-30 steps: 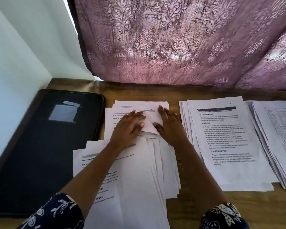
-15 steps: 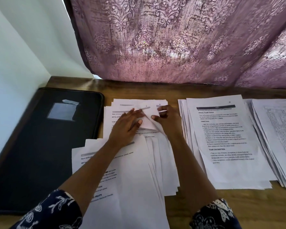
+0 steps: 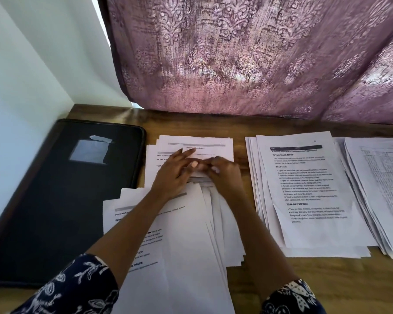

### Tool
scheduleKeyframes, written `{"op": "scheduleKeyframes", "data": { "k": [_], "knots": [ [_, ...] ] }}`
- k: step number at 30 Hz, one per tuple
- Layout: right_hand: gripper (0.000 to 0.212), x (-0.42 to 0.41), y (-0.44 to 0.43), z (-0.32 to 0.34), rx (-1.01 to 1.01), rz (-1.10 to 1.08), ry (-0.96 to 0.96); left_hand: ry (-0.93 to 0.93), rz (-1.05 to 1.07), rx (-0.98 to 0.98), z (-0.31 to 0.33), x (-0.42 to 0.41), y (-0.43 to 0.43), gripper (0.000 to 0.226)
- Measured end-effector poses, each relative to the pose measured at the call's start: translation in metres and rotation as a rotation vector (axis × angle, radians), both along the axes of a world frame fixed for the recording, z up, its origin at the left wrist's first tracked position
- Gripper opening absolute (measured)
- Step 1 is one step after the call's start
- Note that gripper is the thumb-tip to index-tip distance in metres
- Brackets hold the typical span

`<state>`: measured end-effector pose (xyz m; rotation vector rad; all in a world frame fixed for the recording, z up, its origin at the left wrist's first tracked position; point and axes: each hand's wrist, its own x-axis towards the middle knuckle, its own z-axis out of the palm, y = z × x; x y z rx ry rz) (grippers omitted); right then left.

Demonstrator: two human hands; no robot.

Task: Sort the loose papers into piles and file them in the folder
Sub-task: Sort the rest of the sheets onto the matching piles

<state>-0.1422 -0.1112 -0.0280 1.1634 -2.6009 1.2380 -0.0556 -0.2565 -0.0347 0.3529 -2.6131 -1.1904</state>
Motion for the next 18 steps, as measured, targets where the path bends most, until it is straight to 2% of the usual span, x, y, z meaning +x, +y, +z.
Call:
{"op": "scheduleKeyframes", "data": {
  "k": [2, 4, 6, 11, 15, 16, 18],
  "knots": [
    [0.031, -0.016, 0.006, 0.003, 0.101, -0.092, -0.089, 0.019, -0.004, -0.003, -0.002, -0.001, 0.0, 0.057],
    [0.05, -0.033, 0.013, -0.002, 0.324, -0.14, -0.042, 0.043, 0.004, 0.035, -0.008, -0.001, -0.003, 0.053],
    [0.06, -0.04, 0.017, -0.006, 0.416, -0.137, -0.054, 0.057, 0.025, 0.078, -0.011, -0.001, -0.005, 0.047],
    [0.052, -0.029, 0.017, -0.006, 0.353, -0.2, 0.007, 0.091, 0.02, 0.118, -0.017, -0.001, -0.005, 0.043],
    [0.056, -0.011, 0.018, 0.001, 0.092, -0.383, -0.201, 0.042, 0.028, 0.106, -0.015, 0.003, -0.006, 0.045],
    [0.058, -0.007, 0.019, 0.0, 0.035, -0.329, -0.162, 0.034, 0.034, 0.117, -0.012, 0.003, -0.005, 0.044],
    [0.066, 0.003, 0.02, -0.006, 0.051, -0.083, 0.102, 0.053, 0.033, 0.167, -0.005, 0.003, -0.002, 0.044]
  ]
}}
